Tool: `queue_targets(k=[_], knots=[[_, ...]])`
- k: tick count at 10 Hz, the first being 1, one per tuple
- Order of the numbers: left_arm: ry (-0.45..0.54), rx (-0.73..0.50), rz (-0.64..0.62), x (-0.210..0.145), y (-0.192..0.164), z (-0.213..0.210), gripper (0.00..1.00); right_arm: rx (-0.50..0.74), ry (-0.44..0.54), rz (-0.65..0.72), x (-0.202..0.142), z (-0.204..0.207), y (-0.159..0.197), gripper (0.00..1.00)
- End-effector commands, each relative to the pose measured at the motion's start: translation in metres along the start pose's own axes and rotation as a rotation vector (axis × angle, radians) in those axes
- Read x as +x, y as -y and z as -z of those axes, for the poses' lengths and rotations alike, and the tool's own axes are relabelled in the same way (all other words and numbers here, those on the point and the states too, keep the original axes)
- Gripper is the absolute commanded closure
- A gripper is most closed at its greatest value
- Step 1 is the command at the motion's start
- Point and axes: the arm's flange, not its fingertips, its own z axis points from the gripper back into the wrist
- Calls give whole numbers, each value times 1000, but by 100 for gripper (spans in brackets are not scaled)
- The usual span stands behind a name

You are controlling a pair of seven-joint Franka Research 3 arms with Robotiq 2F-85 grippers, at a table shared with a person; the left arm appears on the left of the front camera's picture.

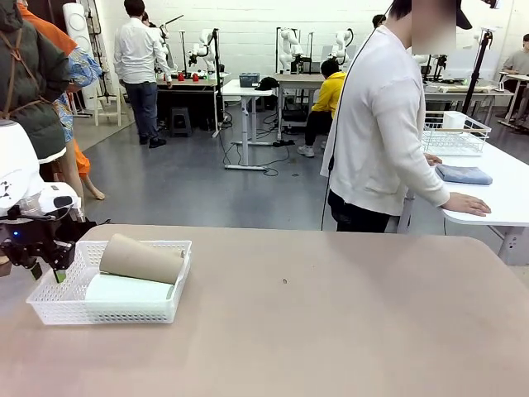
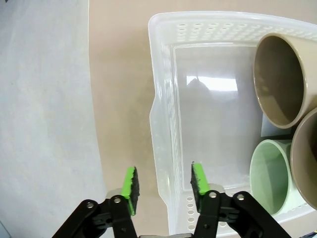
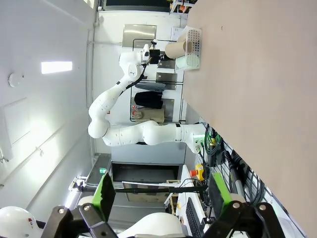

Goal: Clean and organize the cups into the basket.
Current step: Move the Organizing basket back to the left side of the table.

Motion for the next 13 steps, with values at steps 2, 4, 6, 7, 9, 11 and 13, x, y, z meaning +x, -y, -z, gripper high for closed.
queue_targets(k=[2, 4, 6, 7, 9, 11, 13], knots=[[11, 38, -4, -2, -5, -1, 0, 2, 15, -14, 1, 2, 2, 0], [3, 49, -8, -1, -6, -1, 0, 2, 15, -14, 1, 2, 2, 0], [14, 40, -30, -4, -6, -9, 0, 2, 15, -14, 1, 2, 2, 0], [53, 20, -52, -10, -5, -25, 0, 2, 15, -14, 1, 2, 2, 0], [171, 19, -57, -36, -2, -70, 0, 2, 15, -14, 1, 2, 2, 0], [248, 62, -27, -74, 8, -103, 0, 2, 15, -14, 1, 2, 2, 0], [229, 55, -22, -84, 11, -108, 0, 2, 15, -14, 1, 2, 2, 0]])
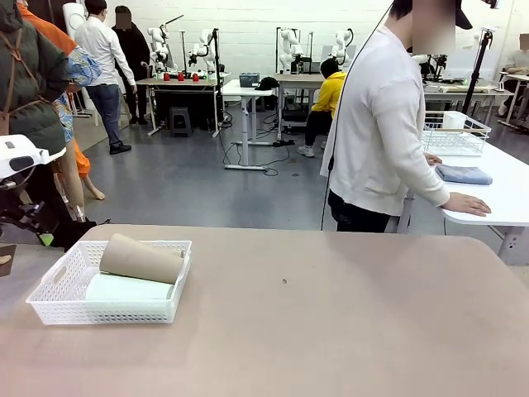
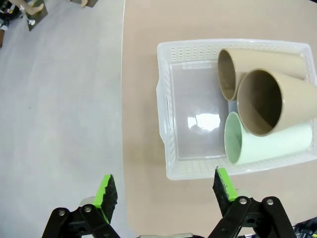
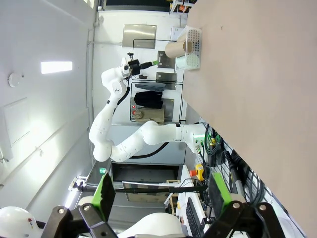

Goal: Clean and organize the cups into the basket.
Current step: Move the Organizing basket back to the left side of the table.

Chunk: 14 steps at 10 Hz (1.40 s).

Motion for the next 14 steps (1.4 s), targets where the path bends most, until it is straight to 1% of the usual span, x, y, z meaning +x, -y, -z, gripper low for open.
queue_targets(k=[1, 7, 8, 9, 10, 12, 13, 14], knots=[[-6, -4, -5, 6, -3, 12, 0, 2, 16, -14, 1, 2, 2, 0], [-6, -4, -5, 6, -3, 12, 0, 2, 16, -14, 1, 2, 2, 0], [-20, -4, 0, 3, 0, 12, 0, 2, 16, -14, 1, 2, 2, 0], [-10, -217, 100, 0, -20, 0, 0, 2, 16, -14, 1, 2, 2, 0], [30, -419, 184, -9, -44, -15, 0, 2, 16, -14, 1, 2, 2, 0], [172, -791, 302, -29, -101, -44, 0, 2, 16, -14, 1, 2, 2, 0], [225, -931, 329, -36, -128, -51, 0, 2, 16, -14, 1, 2, 2, 0], [219, -1063, 325, -38, -155, -50, 0, 2, 16, -14, 1, 2, 2, 0]])
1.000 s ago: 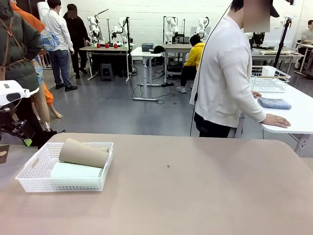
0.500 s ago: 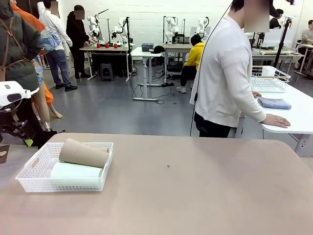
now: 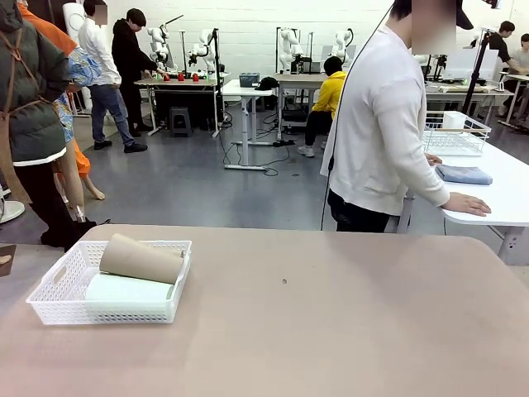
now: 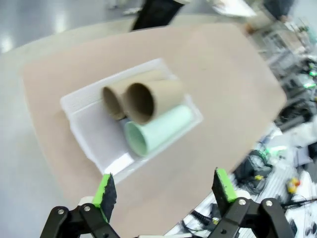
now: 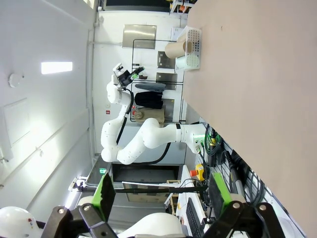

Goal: Clean and organize the cups into the basket.
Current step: Move the Organizing basket back to the left side of the table.

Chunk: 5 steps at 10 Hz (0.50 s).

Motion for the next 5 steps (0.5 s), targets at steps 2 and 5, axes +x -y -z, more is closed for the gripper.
queue_targets(k=[2, 5], knots=[[-79, -470, -154, 3, -65, -40, 0, 2, 15, -15, 1, 2, 2, 0], [-166, -649, -288, 5, -108, -42, 0, 2, 15, -15, 1, 2, 2, 0]])
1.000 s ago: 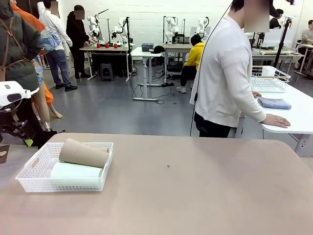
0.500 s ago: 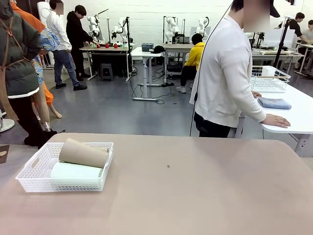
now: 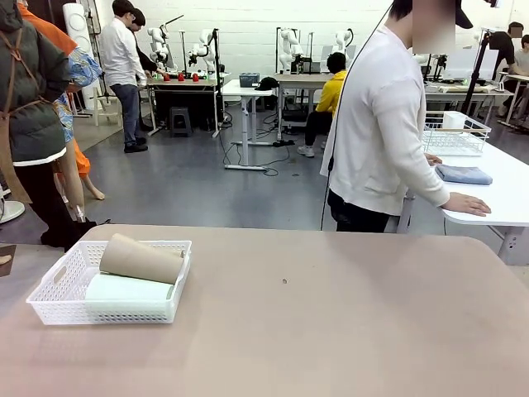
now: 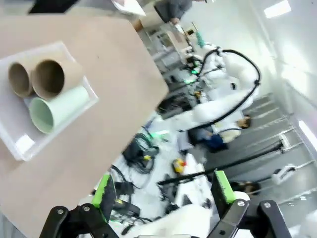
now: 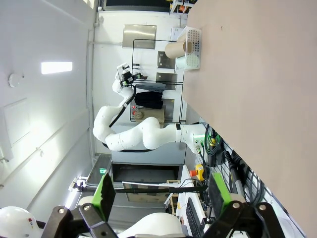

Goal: Clean and organize the cups into the basket.
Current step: Move the Organizing basket back to the left side of the table.

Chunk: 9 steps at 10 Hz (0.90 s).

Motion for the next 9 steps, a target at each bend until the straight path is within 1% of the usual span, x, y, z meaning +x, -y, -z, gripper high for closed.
queue_targets(k=[1, 3, 5, 7, 9], knots=[[-28, 1, -78, 29, -32, -29, 0, 2, 14, -16, 1, 2, 2, 0], [8, 5, -108, 33, -50, -27, 0, 2, 14, -16, 1, 2, 2, 0], [37, 9, -115, 29, -54, -31, 0, 2, 14, -16, 1, 2, 2, 0], [65, 65, -99, 26, -50, -30, 0, 2, 14, -16, 1, 2, 2, 0], [71, 83, -96, 24, -50, -31, 0, 2, 14, -16, 1, 2, 2, 0]])
